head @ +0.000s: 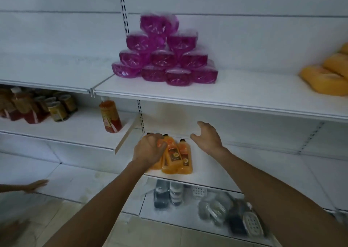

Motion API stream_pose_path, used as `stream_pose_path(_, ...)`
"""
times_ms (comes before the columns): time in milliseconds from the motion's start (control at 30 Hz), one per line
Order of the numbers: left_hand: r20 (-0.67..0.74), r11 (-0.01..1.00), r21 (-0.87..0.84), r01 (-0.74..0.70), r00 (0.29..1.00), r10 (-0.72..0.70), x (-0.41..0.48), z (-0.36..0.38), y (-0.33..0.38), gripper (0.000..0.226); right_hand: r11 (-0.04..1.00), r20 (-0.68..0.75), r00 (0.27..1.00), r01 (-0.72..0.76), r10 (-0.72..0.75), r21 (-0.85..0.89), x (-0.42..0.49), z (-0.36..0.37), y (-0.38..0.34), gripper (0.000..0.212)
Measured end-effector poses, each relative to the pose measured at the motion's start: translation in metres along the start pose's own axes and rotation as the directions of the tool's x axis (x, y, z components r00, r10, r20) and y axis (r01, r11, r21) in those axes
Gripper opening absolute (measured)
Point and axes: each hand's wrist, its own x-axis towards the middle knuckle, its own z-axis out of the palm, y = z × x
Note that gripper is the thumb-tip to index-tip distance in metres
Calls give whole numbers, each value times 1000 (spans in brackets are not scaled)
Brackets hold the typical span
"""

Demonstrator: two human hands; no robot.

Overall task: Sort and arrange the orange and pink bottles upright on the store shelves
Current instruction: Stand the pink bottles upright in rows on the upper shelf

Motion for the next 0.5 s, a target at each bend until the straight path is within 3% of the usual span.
stream_pose_path(233, -117, 970, -60, -236, 967, 228, -10, -66, 46, 33, 990, -204, 976, 98, -76, 100, -44, -64, -28, 35)
stream_pose_path(500, -259, 917, -95, -388, 899, 354, -41, -156, 62, 32, 965, -402, 909, 191, -105, 179, -84, -112, -91, 30)
